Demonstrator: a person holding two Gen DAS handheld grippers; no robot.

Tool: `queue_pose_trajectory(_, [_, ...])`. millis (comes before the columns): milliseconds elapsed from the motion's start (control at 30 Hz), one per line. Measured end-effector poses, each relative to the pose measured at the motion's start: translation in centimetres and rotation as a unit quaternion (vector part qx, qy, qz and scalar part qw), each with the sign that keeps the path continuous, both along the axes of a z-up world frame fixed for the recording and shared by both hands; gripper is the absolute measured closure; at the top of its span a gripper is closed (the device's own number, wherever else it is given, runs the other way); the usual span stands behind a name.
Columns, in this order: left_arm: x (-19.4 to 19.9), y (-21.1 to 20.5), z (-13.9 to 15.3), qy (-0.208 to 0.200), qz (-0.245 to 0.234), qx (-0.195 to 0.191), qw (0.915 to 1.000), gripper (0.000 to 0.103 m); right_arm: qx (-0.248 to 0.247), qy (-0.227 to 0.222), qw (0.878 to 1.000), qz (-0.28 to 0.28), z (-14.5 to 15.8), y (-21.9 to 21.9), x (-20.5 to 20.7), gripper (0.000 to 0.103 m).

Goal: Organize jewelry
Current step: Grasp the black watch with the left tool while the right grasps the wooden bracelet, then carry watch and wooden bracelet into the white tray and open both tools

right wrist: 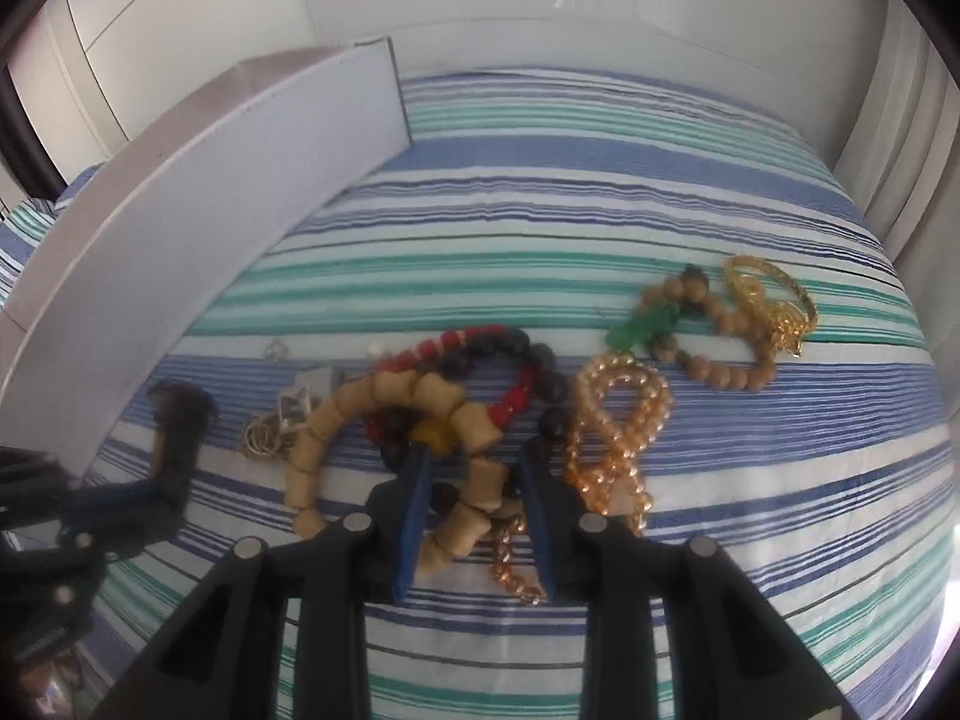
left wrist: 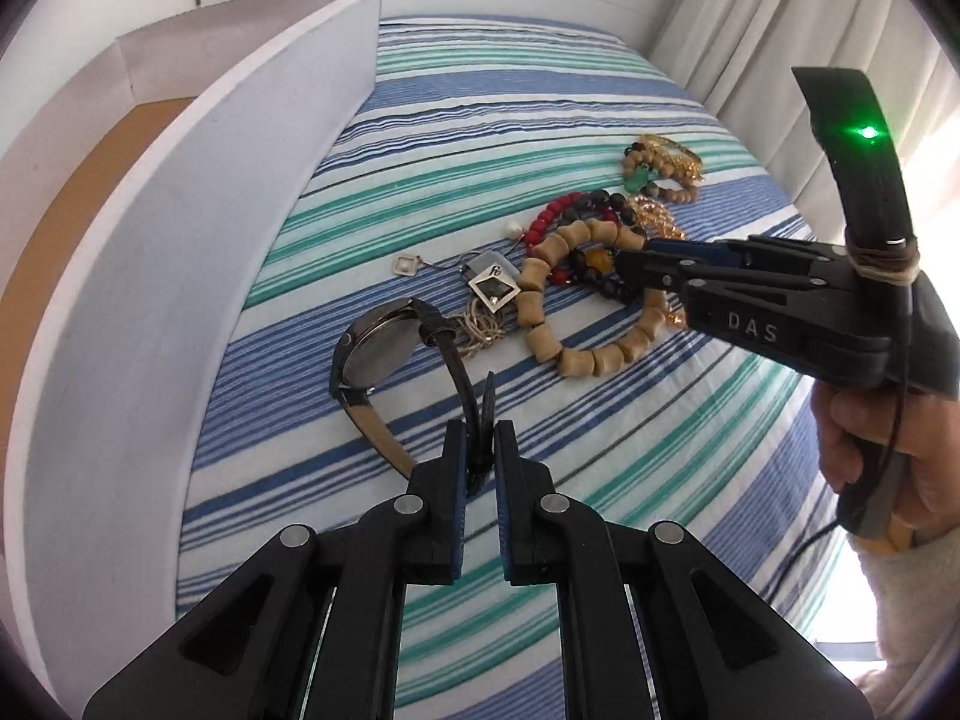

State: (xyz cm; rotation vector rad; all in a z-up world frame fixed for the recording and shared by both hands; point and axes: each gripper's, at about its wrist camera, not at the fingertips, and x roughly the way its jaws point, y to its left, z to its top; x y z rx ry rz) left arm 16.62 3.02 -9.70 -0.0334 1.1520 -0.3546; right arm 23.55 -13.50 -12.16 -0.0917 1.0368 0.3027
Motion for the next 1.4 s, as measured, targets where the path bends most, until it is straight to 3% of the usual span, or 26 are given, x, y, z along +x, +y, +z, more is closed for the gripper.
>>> queue_pose_trajectory(33, [-0.3, 0.3, 0.2, 0.000, 0.002, -0.004, 1.0000, 0.096, 0.004, 0.005, 1.000, 0.001, 0.1, -0.1, -0.2, 0.089])
queue_pose_trajectory(267, [-3.6, 1.8, 1.9, -0.001, 0.010, -0.010, 0.9999, 0.096, 0.050, 0.017, 0.999, -0.005, 2.6, -2.3, -4.8, 0.089])
queue_pose_trajectory(400, [-5.8, 1.8, 1.7, 0.015, 0.006, -0.002, 0.9999, 0.096, 0.071, 0.037, 0.997, -0.020, 2.4, -3.6, -8.2, 0.089])
queue_pose_trajectory(600, [-8.0, 0.7, -0.2, 0.044, 0.000, 0.005, 0.9990, 0.097, 0.033, 0.061, 0.996, -0.048, -0.2, -4.3, -11.4, 0.089])
queue_pose_trajectory(867, [-8.1, 0.0, -0.4, 0.034, 0.006, 0.026, 0.9991, 0.097, -0.018, 0.045, 0.998, -0.041, -1.5, -3.5, -10.2, 0.084])
queue_pose_trajectory(967, [-7.9, 0.4, 0.4, 0.040, 0.012, 0.019, 0.9989, 0.097, -0.030, 0.048, 0.998, -0.018, -1.3, -2.7, -9.9, 0.089])
queue_pose_trajectory(1067, [-7.7, 1.4, 3.5, 0.028, 0.015, -0.004, 0.9995, 0.096, 0.000, 0.028, 1.000, 0.000, 1.8, -2.1, -10.1, 0.089])
queue_pose_trajectory(1167, [-7.1, 3.5, 8.4, 0.007, 0.032, -0.019, 0.9993, 0.096, 0.036, -0.017, 0.999, 0.034, 7.6, -0.1, -10.2, 0.089])
queue_pose_trajectory(1300, [-5.8, 7.1, 14.2, -0.036, 0.073, -0.016, 0.9966, 0.096, 0.056, -0.096, 0.990, 0.091, 15.6, 4.3, -9.4, 0.089])
queue_pose_trajectory(1400, [-4.2, 10.6, 16.8, -0.067, 0.116, 0.001, 0.9910, 0.096, 0.082, -0.129, 0.979, 0.135, 20.1, 8.6, -7.6, 0.089])
